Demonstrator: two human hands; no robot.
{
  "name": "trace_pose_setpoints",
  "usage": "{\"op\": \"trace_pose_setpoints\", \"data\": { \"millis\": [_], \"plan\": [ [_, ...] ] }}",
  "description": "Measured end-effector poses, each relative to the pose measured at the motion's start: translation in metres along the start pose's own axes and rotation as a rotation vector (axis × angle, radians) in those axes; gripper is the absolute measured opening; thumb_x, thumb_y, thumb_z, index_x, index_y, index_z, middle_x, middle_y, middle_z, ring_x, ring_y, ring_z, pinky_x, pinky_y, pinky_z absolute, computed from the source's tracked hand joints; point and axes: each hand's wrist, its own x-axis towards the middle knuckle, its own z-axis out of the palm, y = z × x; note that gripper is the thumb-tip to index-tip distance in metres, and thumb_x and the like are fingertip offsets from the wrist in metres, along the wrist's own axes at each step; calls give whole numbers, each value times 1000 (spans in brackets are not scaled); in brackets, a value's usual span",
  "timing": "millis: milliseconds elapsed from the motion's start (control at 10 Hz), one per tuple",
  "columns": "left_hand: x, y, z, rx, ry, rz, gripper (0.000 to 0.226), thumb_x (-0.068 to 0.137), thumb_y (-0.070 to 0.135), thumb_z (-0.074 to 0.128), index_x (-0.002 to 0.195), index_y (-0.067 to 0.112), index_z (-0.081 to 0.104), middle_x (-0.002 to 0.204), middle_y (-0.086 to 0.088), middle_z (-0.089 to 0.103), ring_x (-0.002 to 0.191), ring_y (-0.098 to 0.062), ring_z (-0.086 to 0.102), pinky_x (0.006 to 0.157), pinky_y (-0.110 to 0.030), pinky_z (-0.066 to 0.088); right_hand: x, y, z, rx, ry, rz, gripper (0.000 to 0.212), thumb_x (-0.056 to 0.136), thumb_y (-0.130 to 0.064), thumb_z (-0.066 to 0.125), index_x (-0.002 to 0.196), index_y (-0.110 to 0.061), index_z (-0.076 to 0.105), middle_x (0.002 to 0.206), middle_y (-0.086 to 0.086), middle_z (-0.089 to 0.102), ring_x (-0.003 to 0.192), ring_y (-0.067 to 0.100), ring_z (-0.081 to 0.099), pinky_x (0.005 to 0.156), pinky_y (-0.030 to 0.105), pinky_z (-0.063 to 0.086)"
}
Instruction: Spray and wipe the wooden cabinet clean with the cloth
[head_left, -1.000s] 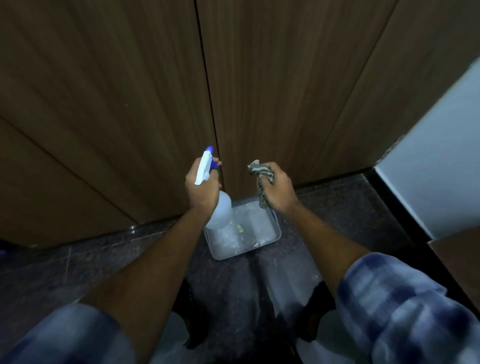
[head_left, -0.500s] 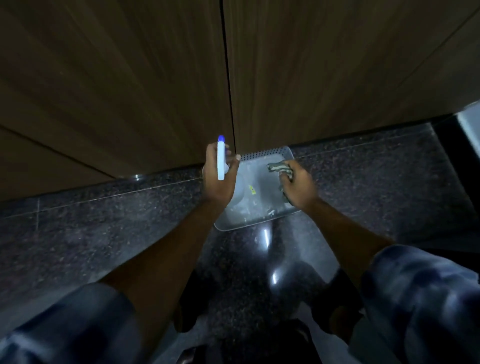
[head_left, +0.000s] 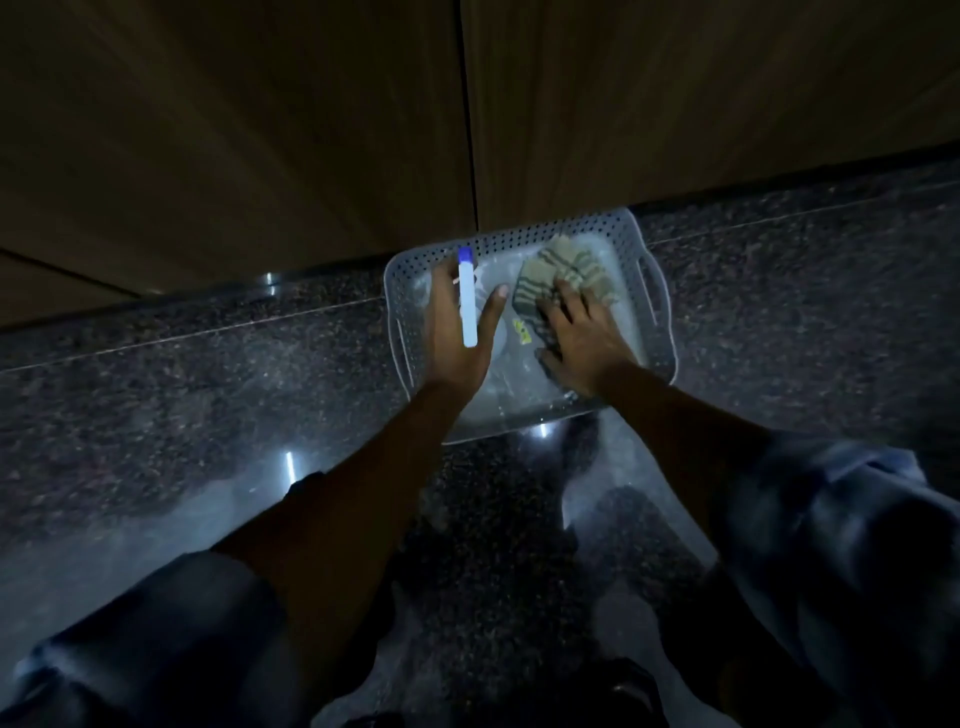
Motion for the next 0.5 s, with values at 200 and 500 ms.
{"op": "trace_pose_setpoints", "data": {
  "millis": [200, 500],
  "plan": [
    [2, -8, -4, 9, -59, 2, 63, 92, 20, 75, 141, 2, 39, 131, -13, 58, 118, -15, 60, 98, -17, 49, -1, 0, -2, -3, 3, 4, 62, 99, -36, 48, 156, -21, 31, 167, 9, 13, 148, 40, 19, 119, 51, 26],
    [2, -16, -19, 64, -235, -174, 114, 68, 8, 93, 156, 13, 22, 124, 13, 57, 107, 14, 57, 84, -2, 44, -7, -16, -29, 46, -196, 128, 74, 96, -50, 49, 159, -27, 17, 167, 1, 1, 148, 38, 14, 110, 57, 37]
  ]
}}
